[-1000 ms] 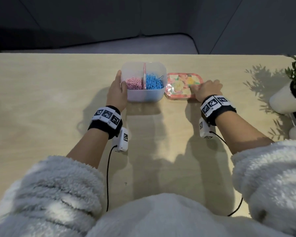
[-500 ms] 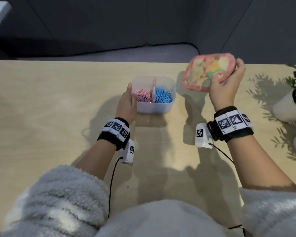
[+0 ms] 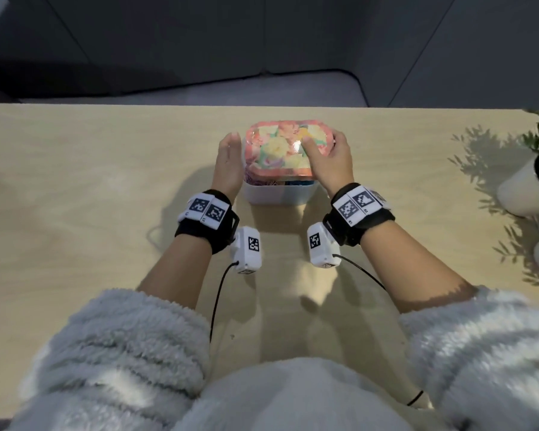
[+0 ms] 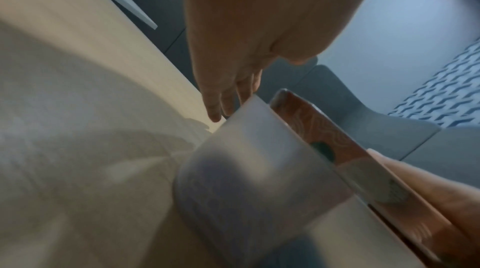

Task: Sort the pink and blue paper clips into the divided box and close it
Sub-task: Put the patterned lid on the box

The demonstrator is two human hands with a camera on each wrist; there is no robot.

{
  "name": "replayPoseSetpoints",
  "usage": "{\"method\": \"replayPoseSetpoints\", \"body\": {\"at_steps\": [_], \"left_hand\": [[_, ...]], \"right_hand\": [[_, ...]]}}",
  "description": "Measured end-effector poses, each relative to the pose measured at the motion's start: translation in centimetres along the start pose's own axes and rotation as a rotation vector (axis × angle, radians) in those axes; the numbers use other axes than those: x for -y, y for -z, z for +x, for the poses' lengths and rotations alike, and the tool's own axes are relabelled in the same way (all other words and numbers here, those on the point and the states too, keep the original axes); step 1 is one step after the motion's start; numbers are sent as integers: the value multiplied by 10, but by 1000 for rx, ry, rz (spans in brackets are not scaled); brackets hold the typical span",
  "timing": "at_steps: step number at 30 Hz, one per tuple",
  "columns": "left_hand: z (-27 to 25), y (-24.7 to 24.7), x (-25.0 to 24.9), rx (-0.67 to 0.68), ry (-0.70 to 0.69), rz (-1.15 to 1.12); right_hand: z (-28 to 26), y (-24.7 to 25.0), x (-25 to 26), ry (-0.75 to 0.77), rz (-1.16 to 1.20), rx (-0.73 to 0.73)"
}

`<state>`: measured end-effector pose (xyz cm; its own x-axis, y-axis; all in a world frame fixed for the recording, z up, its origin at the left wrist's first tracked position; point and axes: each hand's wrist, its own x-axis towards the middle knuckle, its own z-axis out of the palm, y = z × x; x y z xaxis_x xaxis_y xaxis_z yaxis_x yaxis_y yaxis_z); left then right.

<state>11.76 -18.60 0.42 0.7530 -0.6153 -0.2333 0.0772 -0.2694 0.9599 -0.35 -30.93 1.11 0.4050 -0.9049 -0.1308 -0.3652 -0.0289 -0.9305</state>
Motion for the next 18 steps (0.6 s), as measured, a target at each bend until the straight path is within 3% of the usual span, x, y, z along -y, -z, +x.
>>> {"method": "replayPoseSetpoints", "body": {"at_steps": [3,6,10,18], "left_hand": [[33,-3,29,13,45,-26],[20,-8,13,-13,51,35],[5,-10,-2,-36,70,-43],[4,-11,-2,13,-33,35]], "right_hand": [[3,-3,-4,-30,-96,22],[4,-4,-8,-6,-198,63],[5,-3,-8,14,-236,94],[-4,-5,-6,38,-289,88]]}}
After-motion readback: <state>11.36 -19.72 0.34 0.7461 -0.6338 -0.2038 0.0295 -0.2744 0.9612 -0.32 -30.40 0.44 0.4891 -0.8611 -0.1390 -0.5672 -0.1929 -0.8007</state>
